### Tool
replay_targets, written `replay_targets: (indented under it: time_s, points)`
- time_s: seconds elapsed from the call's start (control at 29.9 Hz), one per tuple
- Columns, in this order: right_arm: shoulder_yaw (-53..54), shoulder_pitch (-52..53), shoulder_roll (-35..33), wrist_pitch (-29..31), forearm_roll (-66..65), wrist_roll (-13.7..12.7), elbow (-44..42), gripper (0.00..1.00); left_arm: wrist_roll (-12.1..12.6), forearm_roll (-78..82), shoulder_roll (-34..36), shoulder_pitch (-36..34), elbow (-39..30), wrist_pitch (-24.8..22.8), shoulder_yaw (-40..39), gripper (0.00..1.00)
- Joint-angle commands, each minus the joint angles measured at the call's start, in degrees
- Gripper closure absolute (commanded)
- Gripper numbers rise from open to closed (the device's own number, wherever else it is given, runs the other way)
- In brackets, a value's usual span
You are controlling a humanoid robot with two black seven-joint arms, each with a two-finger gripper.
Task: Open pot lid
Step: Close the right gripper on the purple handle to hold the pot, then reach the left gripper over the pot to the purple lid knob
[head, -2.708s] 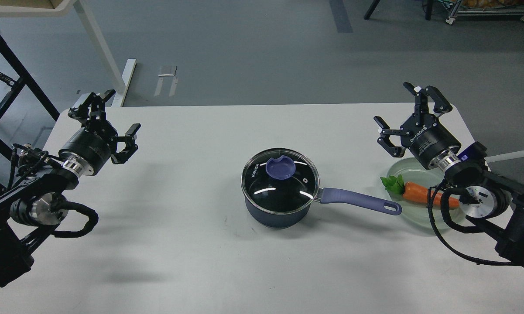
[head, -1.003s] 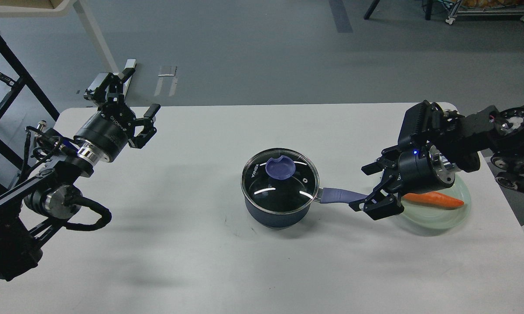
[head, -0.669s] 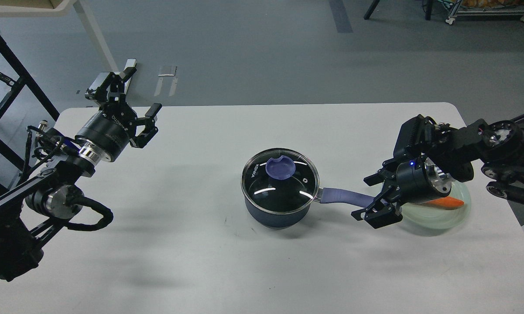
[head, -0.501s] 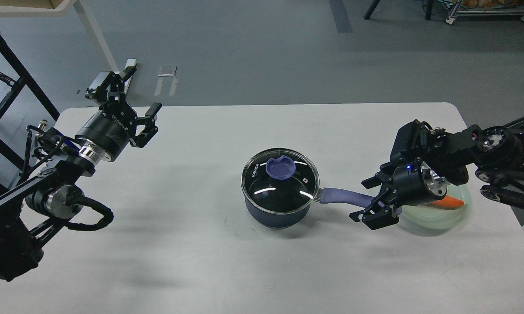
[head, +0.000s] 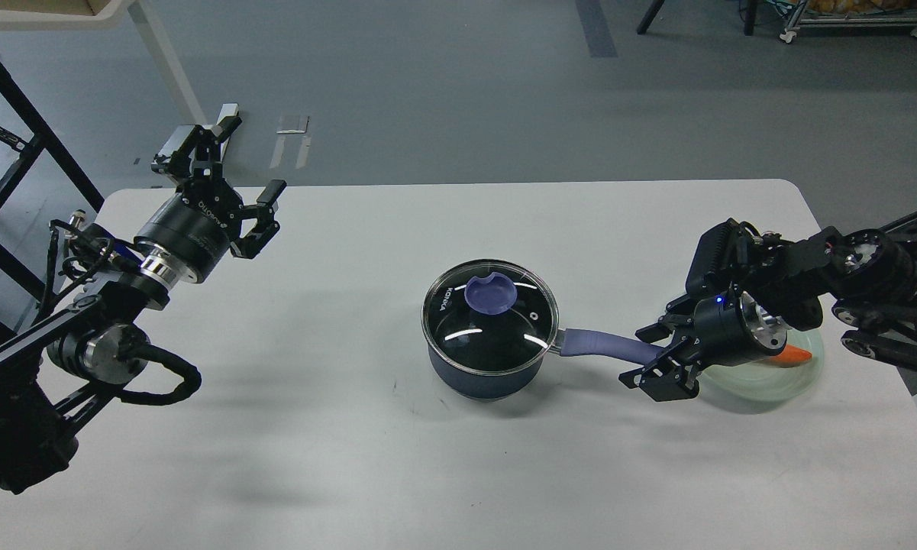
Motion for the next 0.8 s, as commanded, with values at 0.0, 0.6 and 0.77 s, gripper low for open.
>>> replay_targets:
  time_s: [0.0,0.6,0.77]
  points:
    - [-0.01,-0.03,0.23,-0.41,-0.06,-0.01,-0.37,0.42,0.00,0.00,0.00,0.00,-0.01,0.00,0.00,0.01]
    - [-0.01,0.06,0.23,-0.59,-0.06,-0.01,-0.37,0.76,-0.09,6.05,0.18,-0.61,-0.01,-0.62,0.00,0.01]
    - [0.07,0.06,0.32,-0.59,-0.06,-0.01,-0.37,0.75,-0.87,19.83,-0.18,-4.64,0.08,-2.19,0.09,0.01]
